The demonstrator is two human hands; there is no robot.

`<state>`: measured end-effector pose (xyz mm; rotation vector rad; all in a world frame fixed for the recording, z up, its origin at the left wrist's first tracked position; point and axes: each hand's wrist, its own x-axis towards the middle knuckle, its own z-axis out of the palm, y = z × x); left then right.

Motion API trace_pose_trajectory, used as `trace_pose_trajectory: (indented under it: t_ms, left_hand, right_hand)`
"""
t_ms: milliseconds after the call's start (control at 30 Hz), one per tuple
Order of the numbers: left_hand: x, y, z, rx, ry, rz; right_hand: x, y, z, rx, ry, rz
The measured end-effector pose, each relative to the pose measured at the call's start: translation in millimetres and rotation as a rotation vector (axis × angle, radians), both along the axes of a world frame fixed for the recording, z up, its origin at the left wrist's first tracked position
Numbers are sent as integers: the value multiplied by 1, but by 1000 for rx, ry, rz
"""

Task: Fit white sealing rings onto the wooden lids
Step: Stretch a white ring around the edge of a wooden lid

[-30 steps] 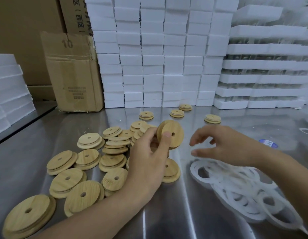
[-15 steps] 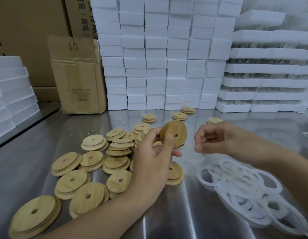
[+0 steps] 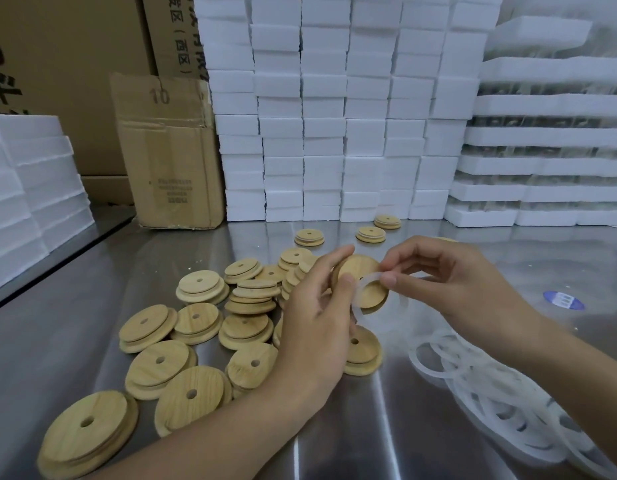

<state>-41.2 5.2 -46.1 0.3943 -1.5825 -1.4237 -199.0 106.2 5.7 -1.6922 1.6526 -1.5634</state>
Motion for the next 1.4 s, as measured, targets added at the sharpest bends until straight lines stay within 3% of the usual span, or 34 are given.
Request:
trace_pose_trajectory:
  t_ms: [333,533,967,1400]
  left_hand:
    - [-2,1,-2,-58,-87,-14]
    - [0,2,-3,-167,-172,11]
    - [5,9,2,-217,-220,-55]
    - [2,9,-1,-213,-226,-41]
  right_hand:
    - [5,-5,-10,-56,15,-120]
    - [5,-5,-12,-81,23,-119]
    - [7,-5,-12,-110,28,-154]
    - [-1,-3,-6,-57,-94,-144]
